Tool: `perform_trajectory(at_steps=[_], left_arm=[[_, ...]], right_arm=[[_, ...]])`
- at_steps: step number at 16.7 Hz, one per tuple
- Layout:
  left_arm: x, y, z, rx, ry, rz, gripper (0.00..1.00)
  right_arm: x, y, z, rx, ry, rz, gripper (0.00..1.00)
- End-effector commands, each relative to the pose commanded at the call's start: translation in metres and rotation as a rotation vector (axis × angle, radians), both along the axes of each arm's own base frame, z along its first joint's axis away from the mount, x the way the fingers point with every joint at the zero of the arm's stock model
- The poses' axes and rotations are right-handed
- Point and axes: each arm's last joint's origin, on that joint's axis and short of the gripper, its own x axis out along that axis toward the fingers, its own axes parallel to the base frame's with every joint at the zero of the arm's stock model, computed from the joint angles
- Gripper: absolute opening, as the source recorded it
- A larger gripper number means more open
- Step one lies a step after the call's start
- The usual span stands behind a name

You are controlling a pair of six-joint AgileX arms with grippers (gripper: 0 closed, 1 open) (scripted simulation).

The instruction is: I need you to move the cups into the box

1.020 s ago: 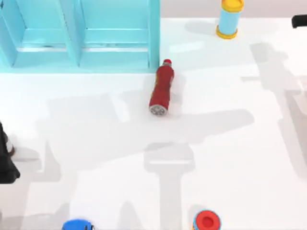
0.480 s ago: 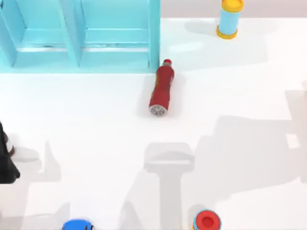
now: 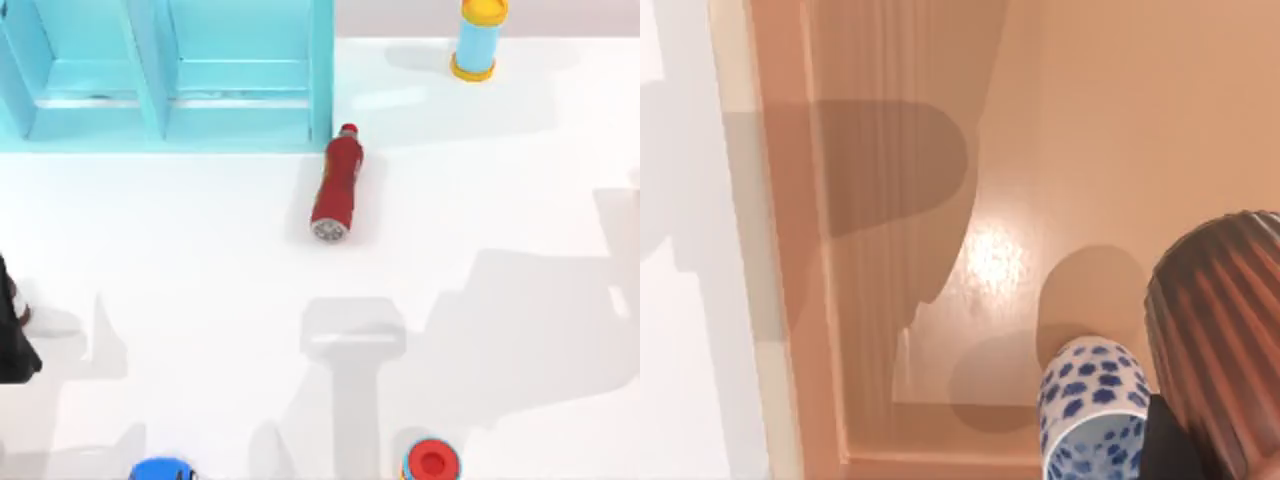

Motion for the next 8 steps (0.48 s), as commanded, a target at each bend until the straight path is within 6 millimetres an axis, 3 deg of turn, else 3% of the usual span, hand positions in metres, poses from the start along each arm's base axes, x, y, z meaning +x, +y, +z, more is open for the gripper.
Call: perform_trajectory(at_steps=[3, 8], left_arm=[[0.0, 0.0, 0.0, 0.0, 0.0, 0.0, 1.0], [0.0, 0.0, 0.0, 0.0, 0.0, 0.0, 1.0]], right_arm=[[0.0, -0.001, -0.014, 0.002, -0.008, -0.001, 0.0], [-0.002, -0.004, -0.054, 0.004, -0.003, -0.003, 0.0]])
